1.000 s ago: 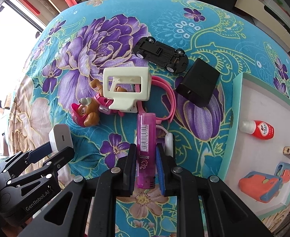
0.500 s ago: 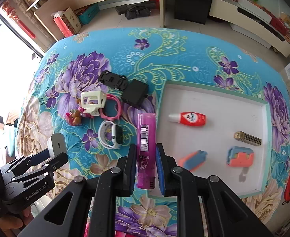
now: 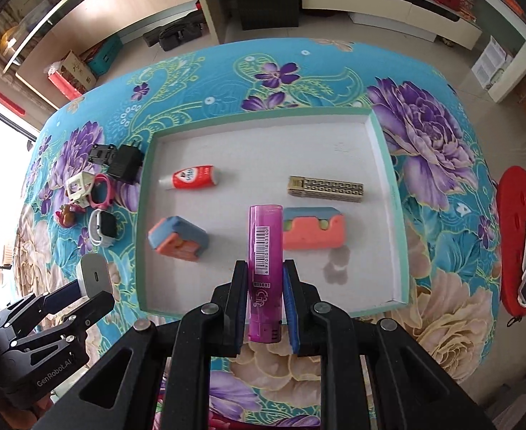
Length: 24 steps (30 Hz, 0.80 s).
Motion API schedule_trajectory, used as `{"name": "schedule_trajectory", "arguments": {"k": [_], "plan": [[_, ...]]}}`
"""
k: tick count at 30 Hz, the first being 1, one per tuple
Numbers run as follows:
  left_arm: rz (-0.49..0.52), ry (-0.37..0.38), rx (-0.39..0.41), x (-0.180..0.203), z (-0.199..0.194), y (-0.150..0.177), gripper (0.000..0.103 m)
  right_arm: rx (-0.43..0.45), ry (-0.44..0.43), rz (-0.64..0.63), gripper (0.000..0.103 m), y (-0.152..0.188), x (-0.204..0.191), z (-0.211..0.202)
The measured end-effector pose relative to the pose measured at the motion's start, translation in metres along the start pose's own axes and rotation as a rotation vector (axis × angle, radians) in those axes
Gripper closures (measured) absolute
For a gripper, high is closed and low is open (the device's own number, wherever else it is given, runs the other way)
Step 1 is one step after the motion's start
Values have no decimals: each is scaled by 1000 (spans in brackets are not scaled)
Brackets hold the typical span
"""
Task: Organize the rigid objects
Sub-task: 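Carry the lighter and charger into the white tray and open both tools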
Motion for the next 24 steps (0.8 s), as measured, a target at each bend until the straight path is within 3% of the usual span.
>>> {"name": "schedule_trajectory", "arguments": {"k": [10,24], "plan": [[34,-18,-66,32,48,0,51,-49,1,89,84,15,63,34],[59,-33,-87,48,77,-8,51,-95,-1,117,84,15,81,74]]}}
Point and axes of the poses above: each gripper's, at about its wrist camera, not at the fingertips, and z roughly the way its jaws point, x to its right, y to its underside, the point moved 8 cm from there along z, roughly the way its jaws point, and after that the axes turned 5 degrees about -z, right-handed, at the moved point
